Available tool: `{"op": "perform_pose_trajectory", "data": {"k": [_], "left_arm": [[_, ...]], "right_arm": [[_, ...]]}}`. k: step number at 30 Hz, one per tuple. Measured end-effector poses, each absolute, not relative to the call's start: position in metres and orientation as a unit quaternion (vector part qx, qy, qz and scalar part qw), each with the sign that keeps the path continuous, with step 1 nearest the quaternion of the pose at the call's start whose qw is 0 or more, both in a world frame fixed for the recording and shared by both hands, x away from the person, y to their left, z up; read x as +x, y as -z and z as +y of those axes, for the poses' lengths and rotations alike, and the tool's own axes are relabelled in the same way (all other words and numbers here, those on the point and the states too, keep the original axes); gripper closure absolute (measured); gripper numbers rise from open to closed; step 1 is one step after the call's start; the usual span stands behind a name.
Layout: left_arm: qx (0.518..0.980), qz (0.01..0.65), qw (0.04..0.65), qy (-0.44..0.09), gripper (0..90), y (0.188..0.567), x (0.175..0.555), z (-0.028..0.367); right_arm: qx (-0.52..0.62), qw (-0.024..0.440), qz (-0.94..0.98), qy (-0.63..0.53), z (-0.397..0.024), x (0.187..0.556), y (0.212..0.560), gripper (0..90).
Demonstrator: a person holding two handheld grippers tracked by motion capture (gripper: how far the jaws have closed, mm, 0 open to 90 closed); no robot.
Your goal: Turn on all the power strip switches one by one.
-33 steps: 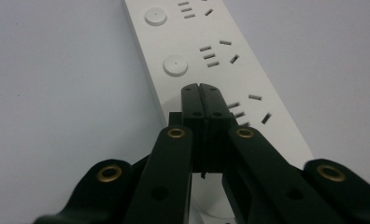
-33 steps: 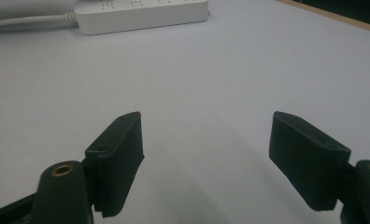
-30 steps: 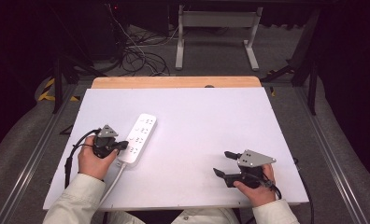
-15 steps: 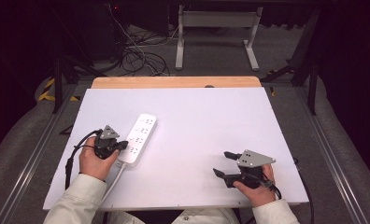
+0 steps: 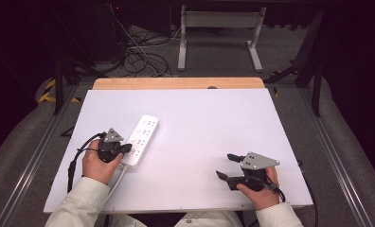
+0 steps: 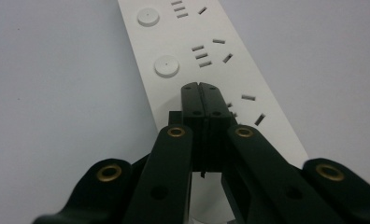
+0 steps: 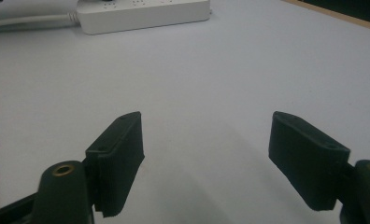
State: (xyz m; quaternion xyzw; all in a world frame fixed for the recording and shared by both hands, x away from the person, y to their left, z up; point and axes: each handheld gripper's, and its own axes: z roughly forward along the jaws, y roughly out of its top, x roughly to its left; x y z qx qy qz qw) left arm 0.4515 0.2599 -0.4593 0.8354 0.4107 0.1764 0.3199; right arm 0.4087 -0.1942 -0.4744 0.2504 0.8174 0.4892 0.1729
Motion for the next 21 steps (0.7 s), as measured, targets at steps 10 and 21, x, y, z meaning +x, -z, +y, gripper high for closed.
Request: {"op": "perform_pose_trajectory", "data": {"k": [10, 21], "left_arm": [[0.825, 0.424, 0.328, -0.180, 90.0, 0.462, 0.452, 0.265], [0.812, 0.396, 0.378, -0.203, 90.0, 0.441, 0.452, 0.255]], "right_arm": [[0.251, 0.172, 0.817, -0.490, -0.194, 0.408, 0.474, 27.1], [0.251, 0.172, 0.818, -0.488, -0.193, 0.410, 0.475, 27.1]]}}
